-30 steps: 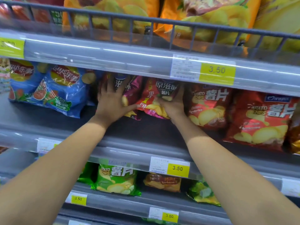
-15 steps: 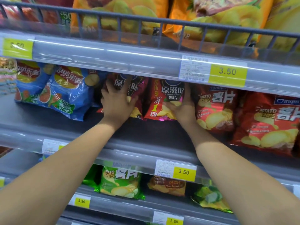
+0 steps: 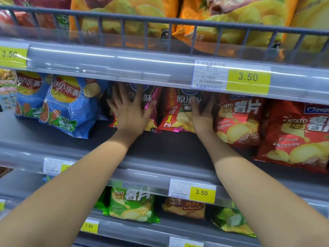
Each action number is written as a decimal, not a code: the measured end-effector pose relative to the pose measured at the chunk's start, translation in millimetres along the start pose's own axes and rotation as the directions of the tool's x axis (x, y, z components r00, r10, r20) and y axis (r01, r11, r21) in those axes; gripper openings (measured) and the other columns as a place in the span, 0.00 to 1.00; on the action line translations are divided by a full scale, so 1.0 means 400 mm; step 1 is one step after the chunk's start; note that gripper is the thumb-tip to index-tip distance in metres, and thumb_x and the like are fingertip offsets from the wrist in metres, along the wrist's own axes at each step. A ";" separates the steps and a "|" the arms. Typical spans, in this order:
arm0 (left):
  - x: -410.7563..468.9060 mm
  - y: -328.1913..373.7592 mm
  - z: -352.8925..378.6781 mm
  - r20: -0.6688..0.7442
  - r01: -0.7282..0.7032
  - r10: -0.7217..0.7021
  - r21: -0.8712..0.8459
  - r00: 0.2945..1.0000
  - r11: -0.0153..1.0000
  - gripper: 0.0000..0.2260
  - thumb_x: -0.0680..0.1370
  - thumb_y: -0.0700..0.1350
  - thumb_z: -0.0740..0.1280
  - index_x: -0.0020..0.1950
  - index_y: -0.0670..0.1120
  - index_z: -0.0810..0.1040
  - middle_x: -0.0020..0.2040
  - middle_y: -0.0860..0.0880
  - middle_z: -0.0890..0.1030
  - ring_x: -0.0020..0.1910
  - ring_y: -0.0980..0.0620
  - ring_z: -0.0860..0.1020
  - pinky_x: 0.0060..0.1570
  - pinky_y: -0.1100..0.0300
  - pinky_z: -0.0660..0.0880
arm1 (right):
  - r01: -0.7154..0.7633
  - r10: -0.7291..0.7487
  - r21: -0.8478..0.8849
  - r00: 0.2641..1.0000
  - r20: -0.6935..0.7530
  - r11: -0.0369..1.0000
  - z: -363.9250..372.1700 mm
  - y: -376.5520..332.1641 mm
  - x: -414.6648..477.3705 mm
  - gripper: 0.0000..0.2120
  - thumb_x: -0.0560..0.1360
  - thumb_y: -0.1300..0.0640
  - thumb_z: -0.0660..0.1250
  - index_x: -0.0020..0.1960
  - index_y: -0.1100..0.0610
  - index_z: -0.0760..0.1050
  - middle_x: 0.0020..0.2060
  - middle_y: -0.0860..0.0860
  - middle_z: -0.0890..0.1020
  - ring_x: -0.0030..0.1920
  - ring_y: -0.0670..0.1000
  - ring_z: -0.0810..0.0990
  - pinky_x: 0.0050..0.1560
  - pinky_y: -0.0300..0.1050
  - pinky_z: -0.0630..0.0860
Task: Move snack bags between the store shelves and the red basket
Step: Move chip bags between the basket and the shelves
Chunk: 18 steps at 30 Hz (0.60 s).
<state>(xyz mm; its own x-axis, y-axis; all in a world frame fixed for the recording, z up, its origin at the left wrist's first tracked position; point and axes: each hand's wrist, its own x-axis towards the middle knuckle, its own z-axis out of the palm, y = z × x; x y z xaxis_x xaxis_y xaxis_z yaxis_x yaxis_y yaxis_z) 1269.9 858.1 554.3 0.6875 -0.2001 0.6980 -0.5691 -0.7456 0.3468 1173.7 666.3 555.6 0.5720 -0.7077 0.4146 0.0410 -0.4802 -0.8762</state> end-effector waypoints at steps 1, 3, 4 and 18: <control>0.000 0.001 -0.001 0.004 -0.027 0.027 -0.007 1.000 1.000 0.32 0.76 0.69 0.46 0.77 0.57 0.56 0.78 0.36 0.50 0.75 0.33 0.46 0.69 0.30 0.45 | -0.030 0.031 0.028 0.999 -0.018 0.999 0.001 0.001 0.009 0.37 0.78 0.43 0.62 0.79 0.54 0.48 0.74 0.57 0.63 0.73 0.57 0.62 0.59 0.32 0.57; 0.000 0.002 0.003 0.076 -0.042 0.042 -0.002 0.996 0.999 0.28 0.78 0.65 0.46 0.78 0.60 0.52 0.78 0.39 0.47 0.76 0.33 0.43 0.68 0.30 0.45 | -0.059 0.059 0.009 0.998 -0.003 0.998 0.006 0.010 0.022 0.35 0.77 0.42 0.63 0.77 0.58 0.55 0.73 0.57 0.65 0.73 0.57 0.63 0.63 0.35 0.59; 0.002 0.001 0.006 0.109 -0.038 0.038 -0.007 0.993 0.999 0.27 0.79 0.65 0.47 0.78 0.61 0.50 0.79 0.41 0.45 0.76 0.34 0.41 0.68 0.30 0.44 | -0.064 0.064 0.000 0.998 -0.004 0.998 0.008 0.010 0.022 0.35 0.77 0.43 0.64 0.76 0.60 0.59 0.71 0.57 0.68 0.72 0.56 0.65 0.63 0.35 0.60; -0.006 0.011 -0.060 0.286 -0.055 0.041 0.040 0.957 0.998 0.33 0.77 0.69 0.49 0.78 0.59 0.43 0.78 0.41 0.39 0.75 0.37 0.35 0.70 0.36 0.35 | -0.068 0.061 -0.095 0.995 -0.078 0.993 -0.001 -0.043 -0.030 0.43 0.76 0.44 0.67 0.77 0.64 0.48 0.73 0.62 0.63 0.71 0.59 0.65 0.63 0.41 0.63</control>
<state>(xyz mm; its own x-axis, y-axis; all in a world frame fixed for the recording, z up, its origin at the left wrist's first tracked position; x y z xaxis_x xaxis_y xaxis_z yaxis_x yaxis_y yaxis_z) 1255.0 870.4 569.2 0.7638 -0.4041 0.5034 -0.5875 -0.7583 0.2827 1165.8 682.9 565.6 0.5074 -0.7742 0.3784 -0.0758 -0.4776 -0.8753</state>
